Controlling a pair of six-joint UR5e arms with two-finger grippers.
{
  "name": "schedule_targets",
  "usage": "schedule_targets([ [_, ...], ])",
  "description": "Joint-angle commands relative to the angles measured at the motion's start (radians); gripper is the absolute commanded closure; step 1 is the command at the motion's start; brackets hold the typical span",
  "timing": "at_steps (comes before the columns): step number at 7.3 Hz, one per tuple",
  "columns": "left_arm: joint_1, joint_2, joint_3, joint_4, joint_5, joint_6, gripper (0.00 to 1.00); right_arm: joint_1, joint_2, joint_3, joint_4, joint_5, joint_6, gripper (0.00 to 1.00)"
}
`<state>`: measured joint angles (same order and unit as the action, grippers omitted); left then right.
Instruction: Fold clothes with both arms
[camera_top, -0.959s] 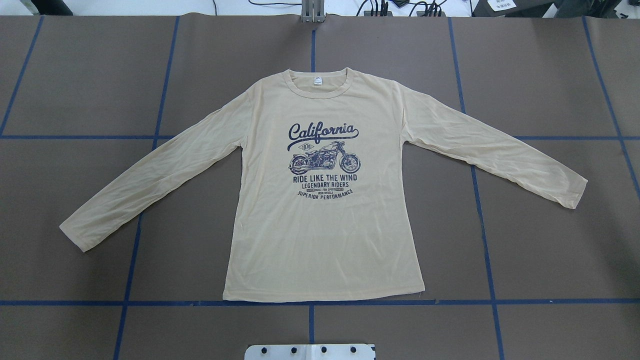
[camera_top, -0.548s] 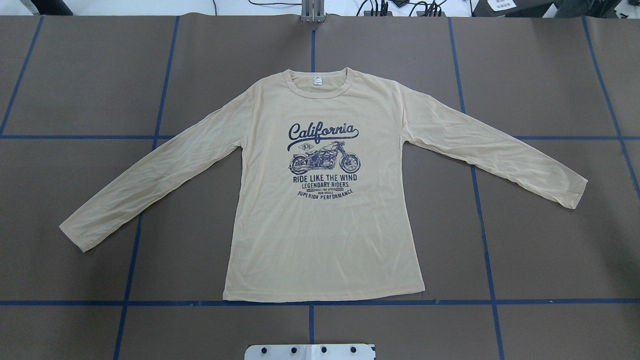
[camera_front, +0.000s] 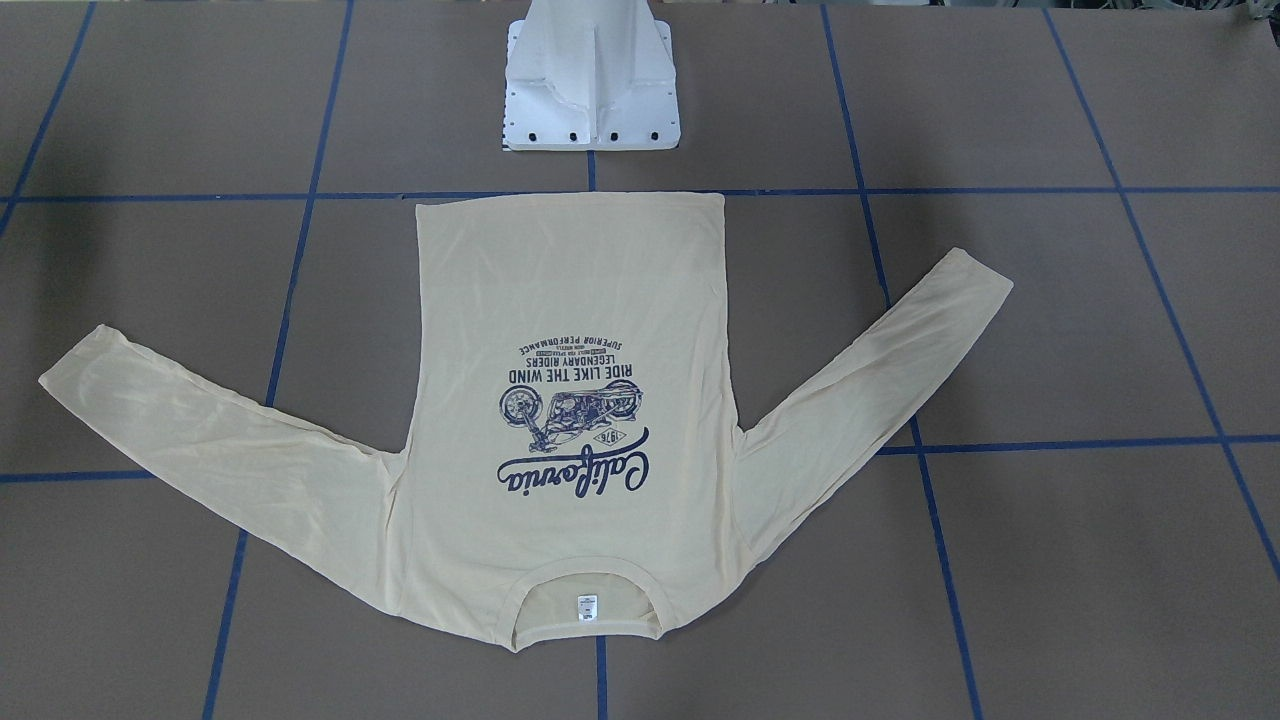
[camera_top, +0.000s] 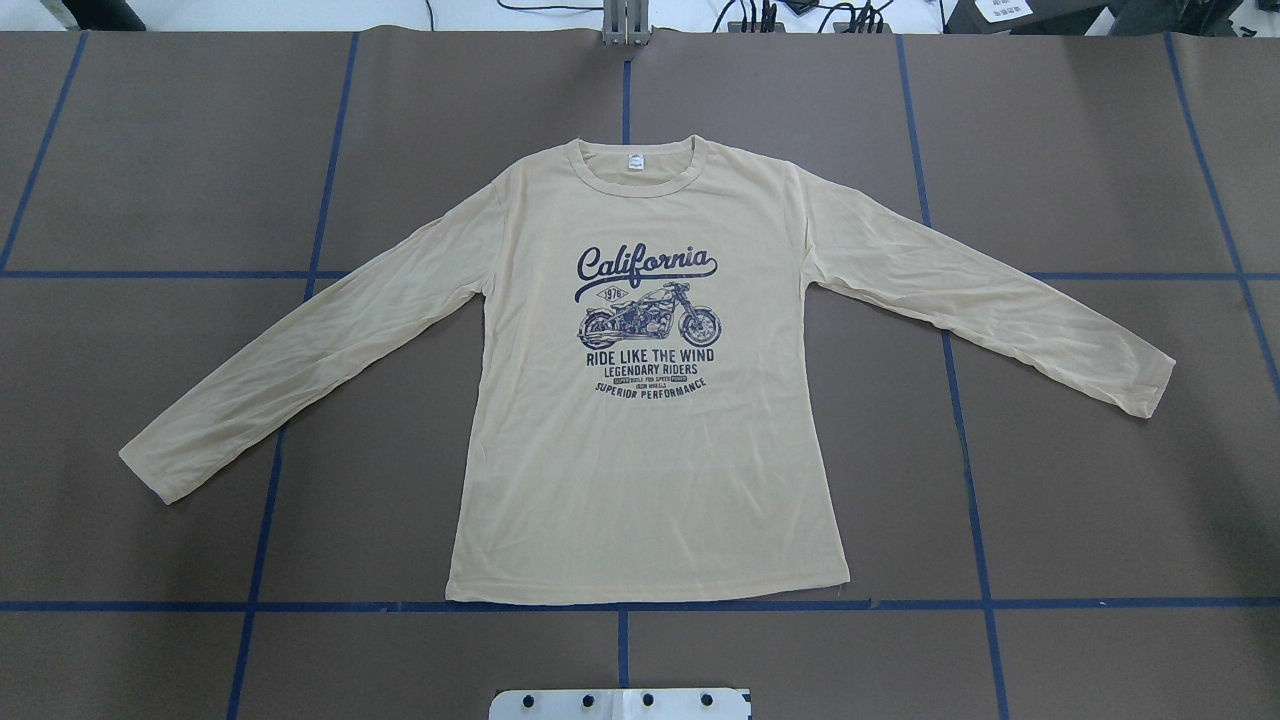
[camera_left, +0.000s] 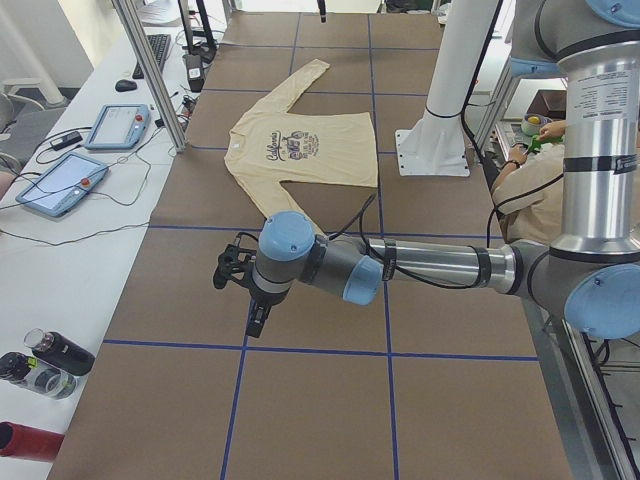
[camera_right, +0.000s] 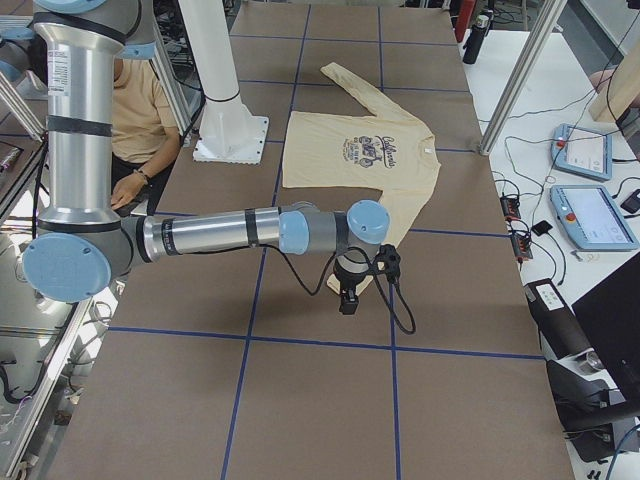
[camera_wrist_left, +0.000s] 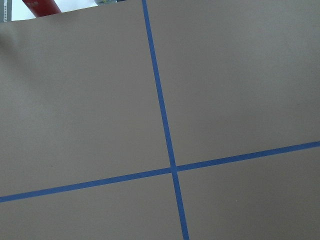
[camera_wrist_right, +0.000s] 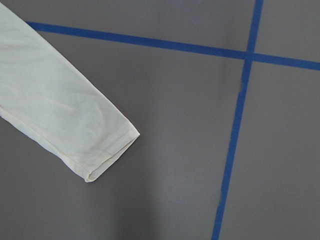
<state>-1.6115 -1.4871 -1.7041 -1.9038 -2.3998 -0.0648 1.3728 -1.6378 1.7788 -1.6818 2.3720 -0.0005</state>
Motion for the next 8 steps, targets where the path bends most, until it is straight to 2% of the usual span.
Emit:
schedule_targets([
  [1,0.008,0.033,0.006,-0.099,-0.099,-0.004,0.00,-0.079,0.035,-0.044,0.074,0.012,0.125,0.00],
  [3,0.028,0.037,0.012,-0.110,-0.114,-0.023,0.00,-0.147,0.039,-0.218,0.448,0.010,0.442,0.01],
  [4,0.033,0.037,0.012,-0.109,-0.104,-0.027,0.00,-0.174,0.039,-0.266,0.564,0.006,0.576,0.02],
  [5,0.033,0.037,0.011,-0.109,-0.113,-0.039,0.00,-0.208,0.041,-0.286,0.602,0.001,0.667,0.04],
  [7,0.033,0.033,0.005,-0.110,-0.116,-0.113,0.00,-0.219,0.064,-0.305,0.600,-0.004,0.675,0.10],
  [8,0.033,0.033,0.003,-0.110,-0.116,-0.119,0.00,-0.222,0.116,-0.344,0.599,-0.002,0.677,0.10],
])
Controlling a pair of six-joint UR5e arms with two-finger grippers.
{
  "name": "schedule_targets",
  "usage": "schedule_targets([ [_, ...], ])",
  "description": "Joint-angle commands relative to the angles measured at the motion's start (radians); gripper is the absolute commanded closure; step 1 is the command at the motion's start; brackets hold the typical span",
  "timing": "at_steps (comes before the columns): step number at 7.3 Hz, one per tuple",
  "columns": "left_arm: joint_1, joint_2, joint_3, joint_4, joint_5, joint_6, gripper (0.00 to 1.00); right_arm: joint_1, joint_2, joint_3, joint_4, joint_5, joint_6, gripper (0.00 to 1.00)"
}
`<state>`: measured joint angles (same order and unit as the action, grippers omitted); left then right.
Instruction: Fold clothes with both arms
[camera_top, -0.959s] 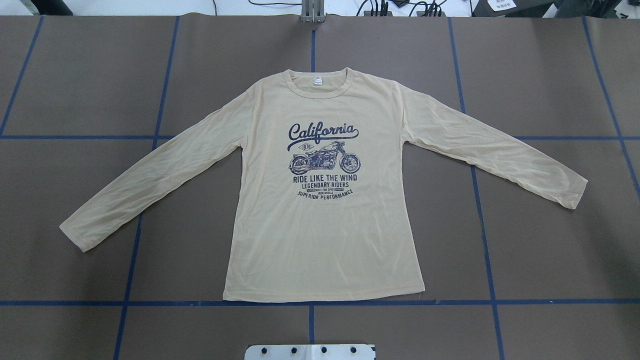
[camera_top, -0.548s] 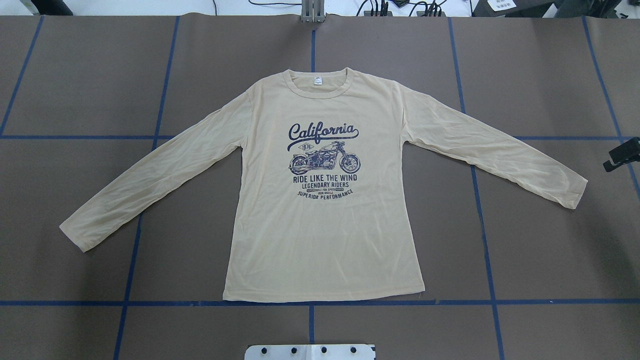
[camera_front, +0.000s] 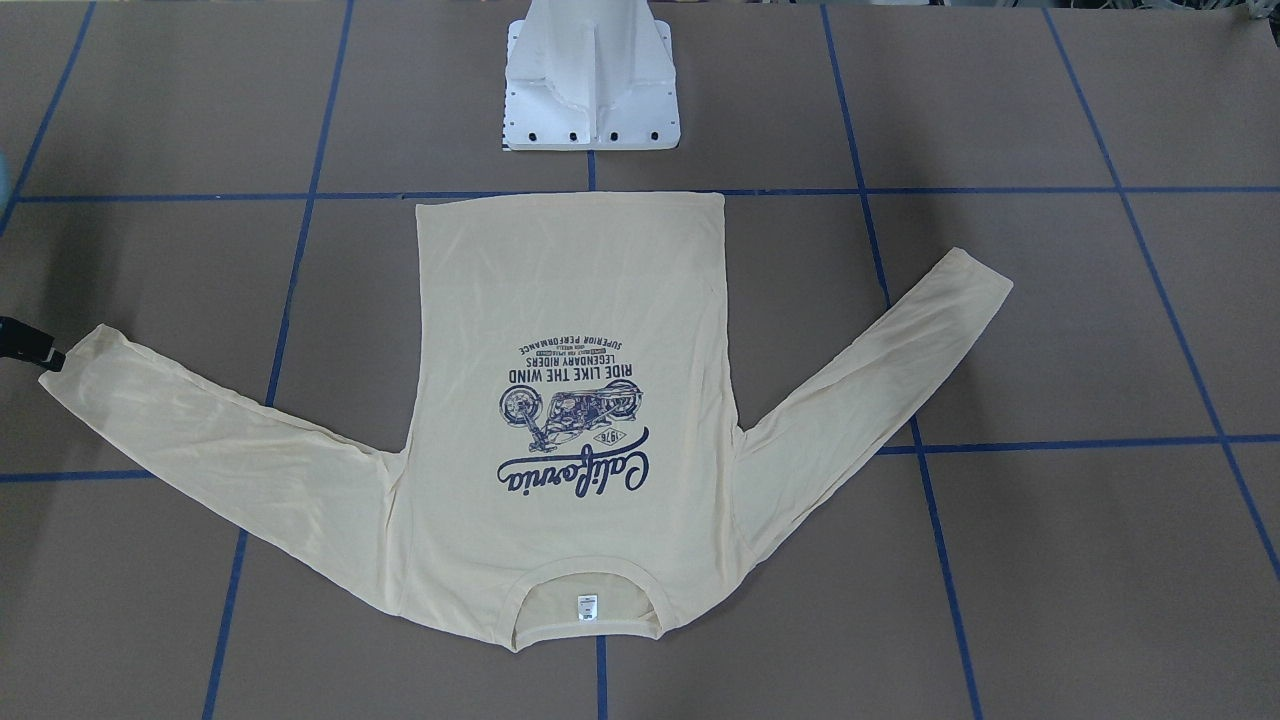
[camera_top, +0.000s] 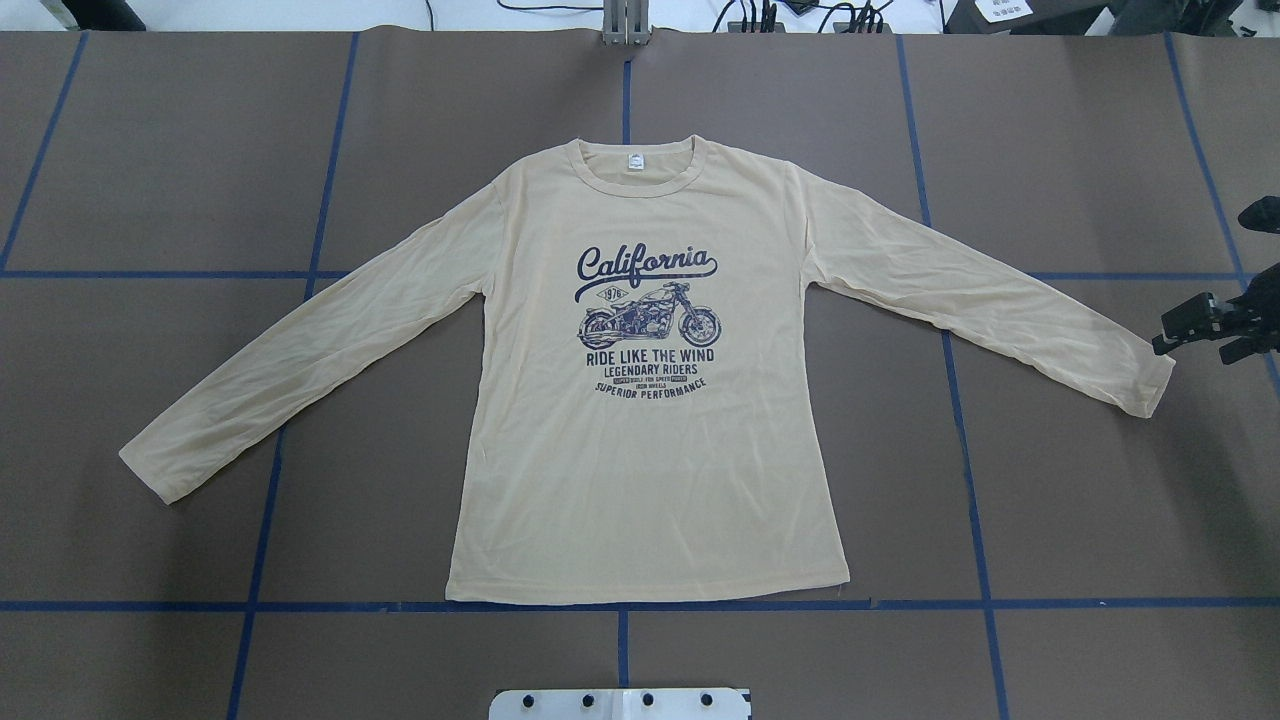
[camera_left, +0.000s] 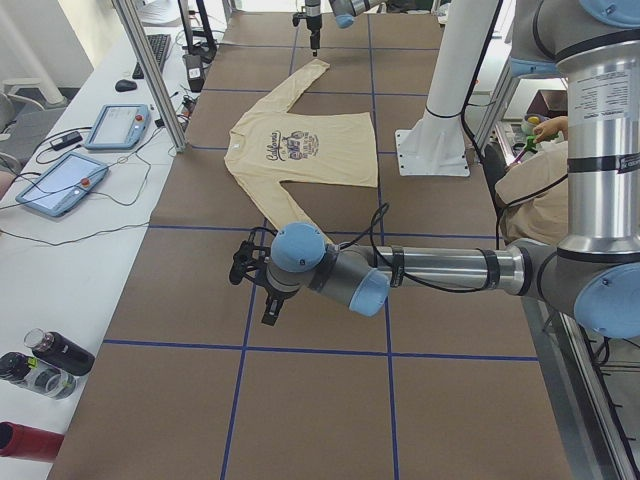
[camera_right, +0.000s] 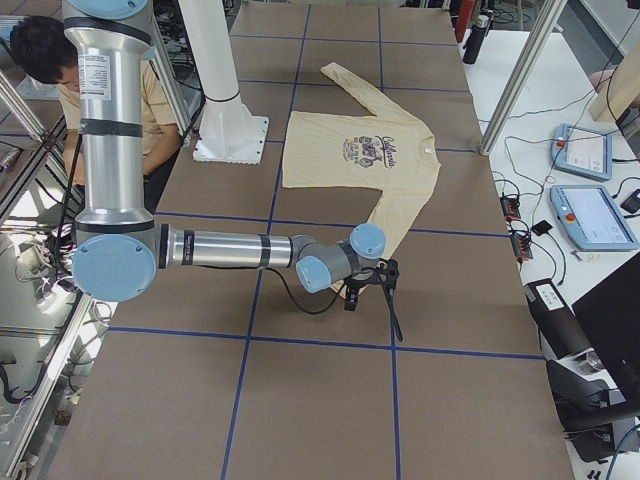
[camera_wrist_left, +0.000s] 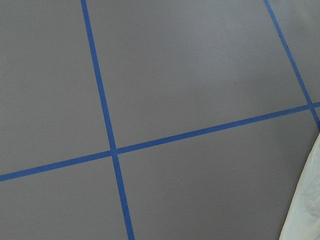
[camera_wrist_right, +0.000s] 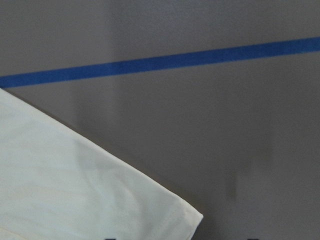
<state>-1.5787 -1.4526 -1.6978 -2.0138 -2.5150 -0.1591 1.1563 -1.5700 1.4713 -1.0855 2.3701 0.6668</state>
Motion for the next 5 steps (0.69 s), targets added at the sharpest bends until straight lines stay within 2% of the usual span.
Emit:
schedule_targets([
  [1,0.000,-0.005,-0.002,0.001,-0.001,-0.043,0.00,-0.009,0.062,-0.057,0.006,-0.003,0.007,0.13],
  [5,0.000,-0.005,-0.014,-0.002,-0.002,-0.056,0.00,-0.010,0.028,-0.078,0.006,0.004,0.008,0.12],
])
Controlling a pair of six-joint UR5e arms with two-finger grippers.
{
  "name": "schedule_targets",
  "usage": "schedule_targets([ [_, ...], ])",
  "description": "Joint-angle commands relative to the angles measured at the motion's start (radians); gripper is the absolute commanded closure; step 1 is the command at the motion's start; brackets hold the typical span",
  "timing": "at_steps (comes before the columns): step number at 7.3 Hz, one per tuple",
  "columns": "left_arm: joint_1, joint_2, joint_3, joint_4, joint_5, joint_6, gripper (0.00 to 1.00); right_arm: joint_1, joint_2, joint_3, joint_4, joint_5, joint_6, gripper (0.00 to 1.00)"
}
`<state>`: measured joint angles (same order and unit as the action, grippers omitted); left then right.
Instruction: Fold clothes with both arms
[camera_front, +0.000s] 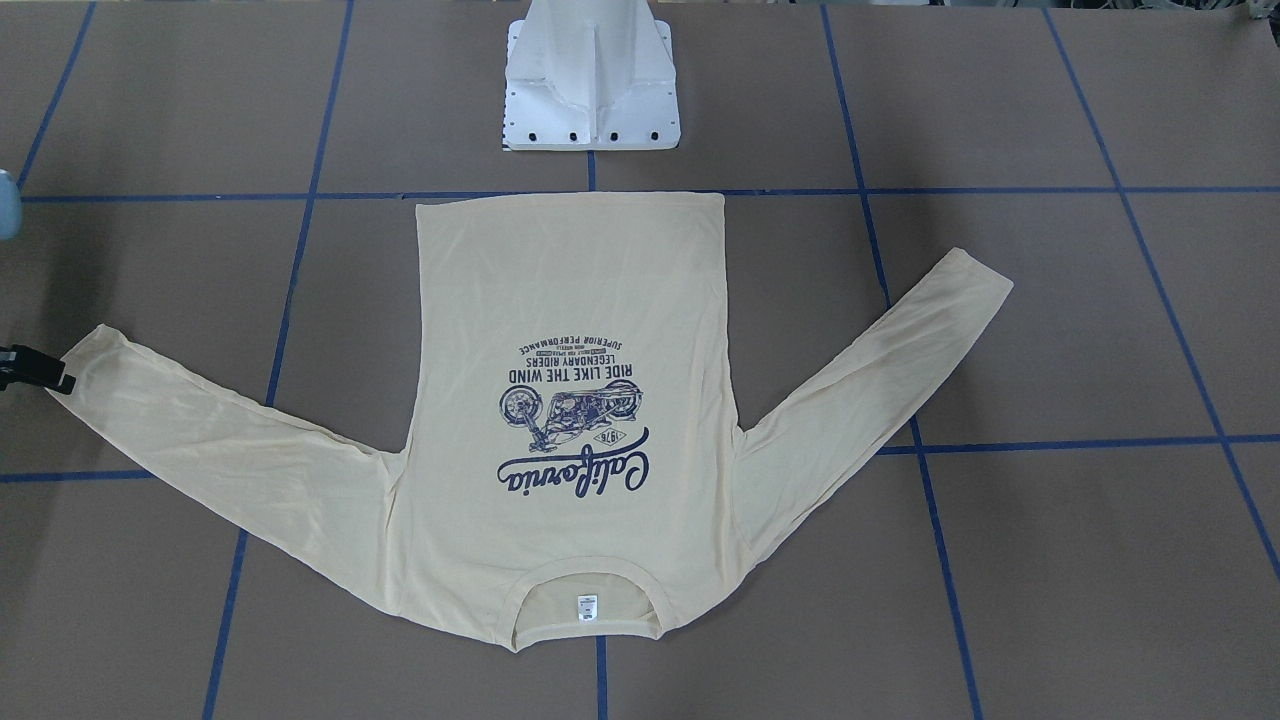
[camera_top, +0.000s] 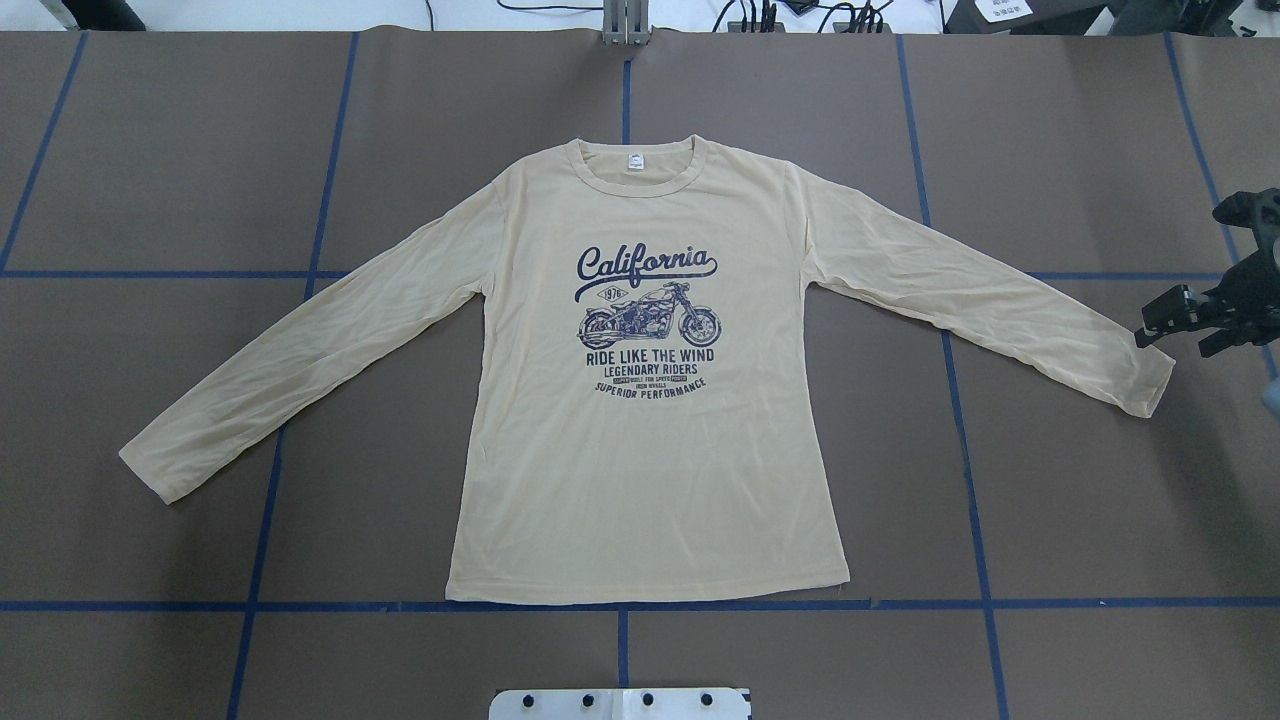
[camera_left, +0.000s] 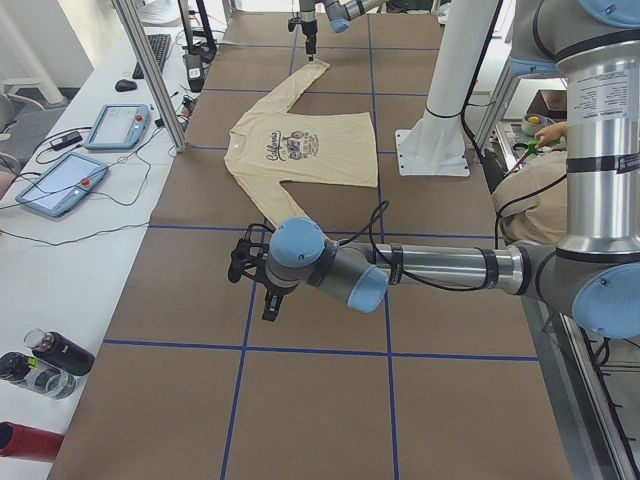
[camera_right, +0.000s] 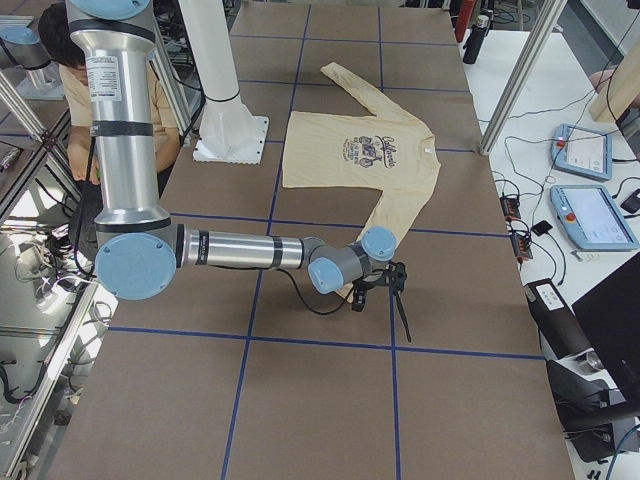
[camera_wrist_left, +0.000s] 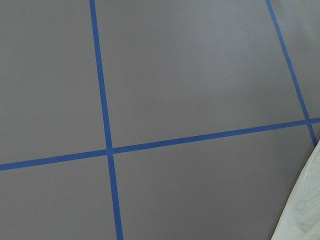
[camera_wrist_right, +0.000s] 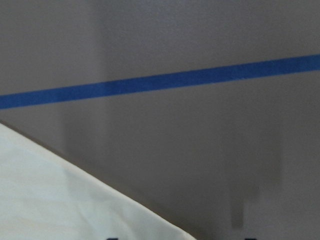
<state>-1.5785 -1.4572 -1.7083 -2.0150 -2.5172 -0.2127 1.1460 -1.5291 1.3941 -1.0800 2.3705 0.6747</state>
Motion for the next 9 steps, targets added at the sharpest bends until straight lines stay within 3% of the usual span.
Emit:
schedule_targets([
  [1,0.000,0.000,-0.002,-0.008,0.000,0.000,0.00,-0.002,-0.011,-0.003,0.000,0.003,0.002,0.12],
  [4,0.000,0.000,-0.002,-0.013,0.001,0.001,0.00,-0.008,-0.011,-0.010,-0.001,0.003,0.003,0.12],
  [5,0.002,0.001,-0.002,-0.013,0.000,0.006,0.00,-0.009,-0.011,-0.010,-0.001,0.003,0.003,0.19],
  [6,0.002,0.001,-0.002,-0.013,0.001,0.007,0.00,-0.009,-0.011,-0.010,0.000,0.004,0.037,0.42],
  [7,0.002,0.001,-0.002,-0.013,0.001,0.006,0.00,-0.012,-0.009,-0.009,0.000,0.006,0.069,0.83],
  [8,0.002,0.001,-0.001,-0.013,0.000,0.006,0.00,-0.015,-0.009,-0.009,0.002,0.006,0.069,1.00],
  [9,0.002,0.001,-0.001,-0.011,0.001,0.001,0.00,-0.017,-0.011,-0.010,0.000,0.006,0.071,1.00],
])
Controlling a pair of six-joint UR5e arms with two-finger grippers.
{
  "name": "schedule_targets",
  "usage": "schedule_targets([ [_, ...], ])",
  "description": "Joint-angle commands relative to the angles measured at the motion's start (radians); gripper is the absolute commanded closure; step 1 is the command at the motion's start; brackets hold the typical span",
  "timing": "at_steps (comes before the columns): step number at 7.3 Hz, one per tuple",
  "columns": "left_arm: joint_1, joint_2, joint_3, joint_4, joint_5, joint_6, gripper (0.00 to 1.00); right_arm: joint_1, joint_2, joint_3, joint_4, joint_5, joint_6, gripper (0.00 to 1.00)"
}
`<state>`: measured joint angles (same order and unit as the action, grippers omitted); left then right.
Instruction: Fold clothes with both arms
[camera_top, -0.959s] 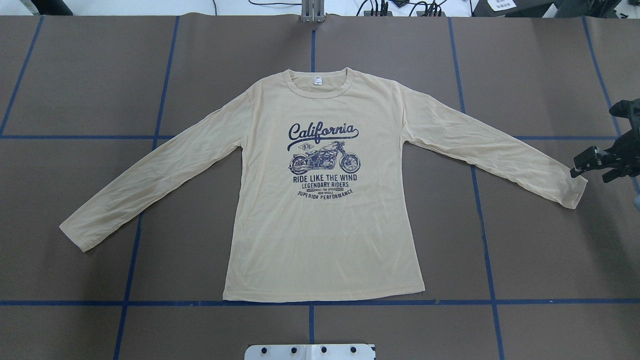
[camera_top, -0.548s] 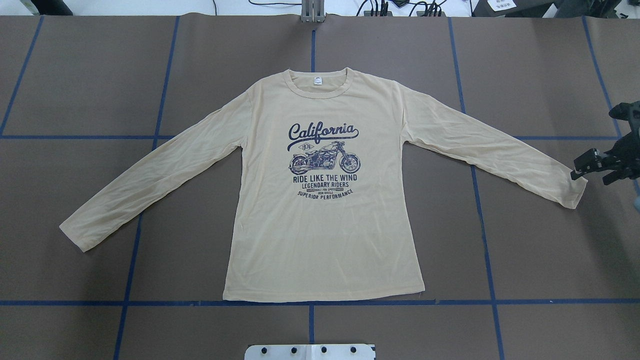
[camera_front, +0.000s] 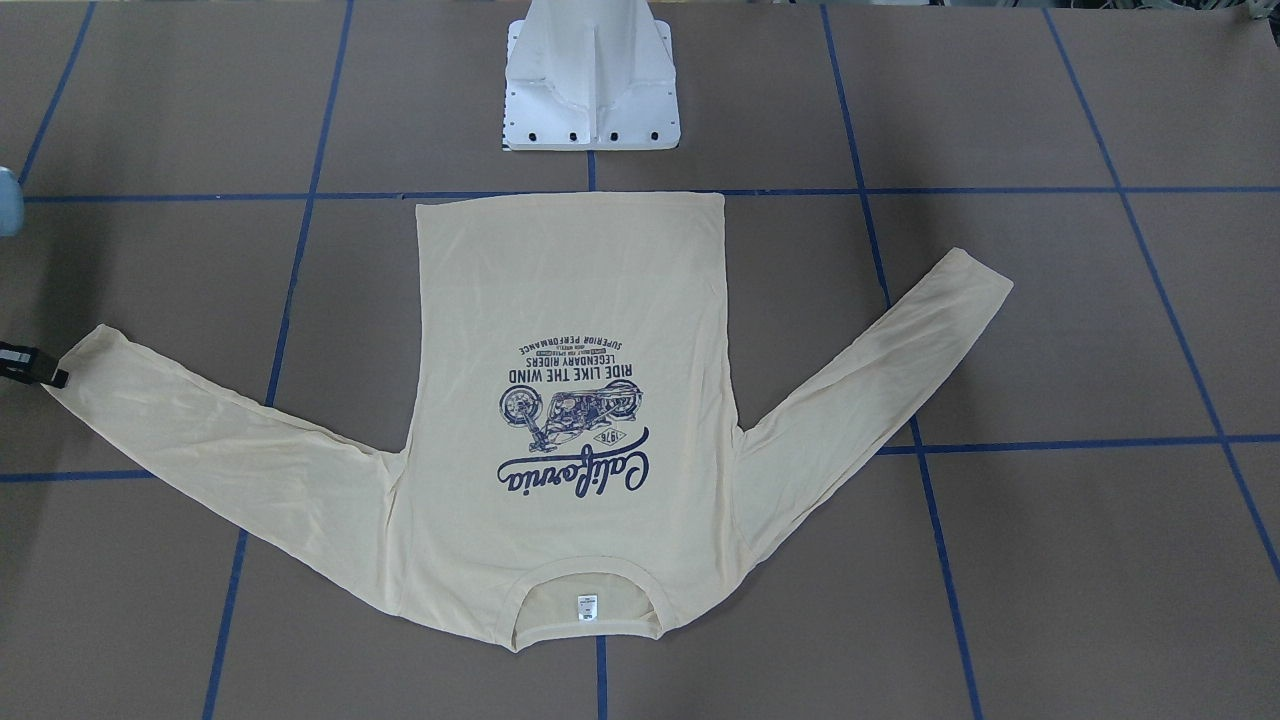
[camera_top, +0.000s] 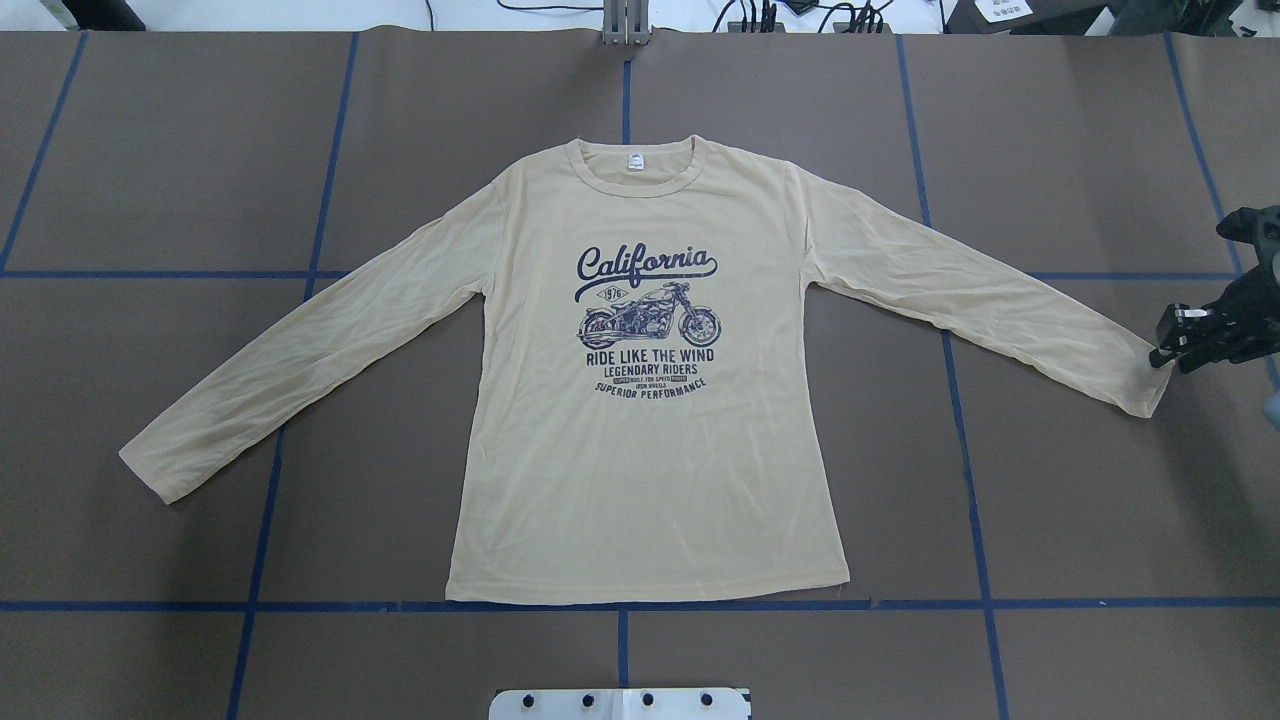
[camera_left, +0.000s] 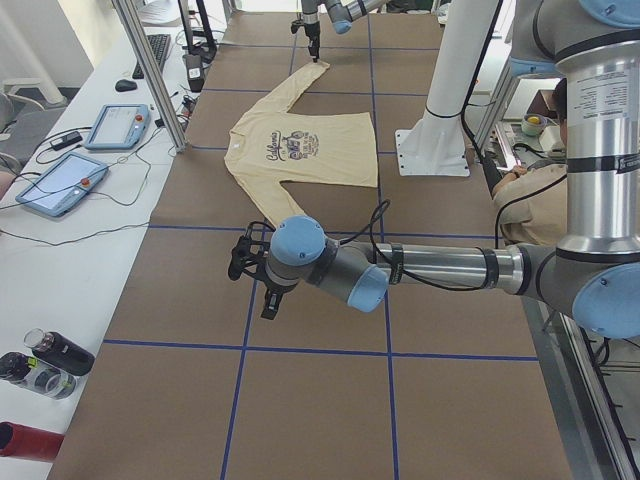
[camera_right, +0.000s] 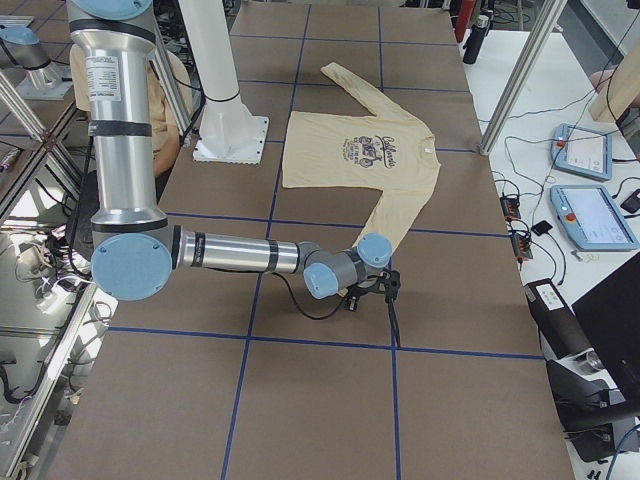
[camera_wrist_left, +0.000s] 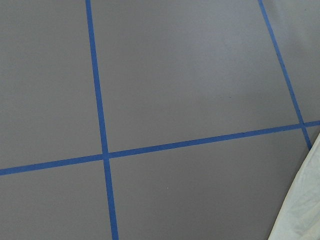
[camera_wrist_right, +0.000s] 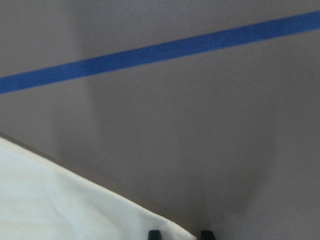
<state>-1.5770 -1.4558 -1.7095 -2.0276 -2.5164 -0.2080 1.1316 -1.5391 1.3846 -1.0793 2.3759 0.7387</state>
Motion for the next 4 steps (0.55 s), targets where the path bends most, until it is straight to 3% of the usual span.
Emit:
schedule_targets([
  [1,0.000,0.000,-0.001,0.000,0.001,-0.004,0.00,-0.001,-0.001,0.017,0.001,0.002,0.014,1.00],
  [4,-0.001,-0.005,-0.004,0.000,0.001,-0.004,0.00,0.000,0.016,0.176,-0.014,0.016,0.136,1.00],
])
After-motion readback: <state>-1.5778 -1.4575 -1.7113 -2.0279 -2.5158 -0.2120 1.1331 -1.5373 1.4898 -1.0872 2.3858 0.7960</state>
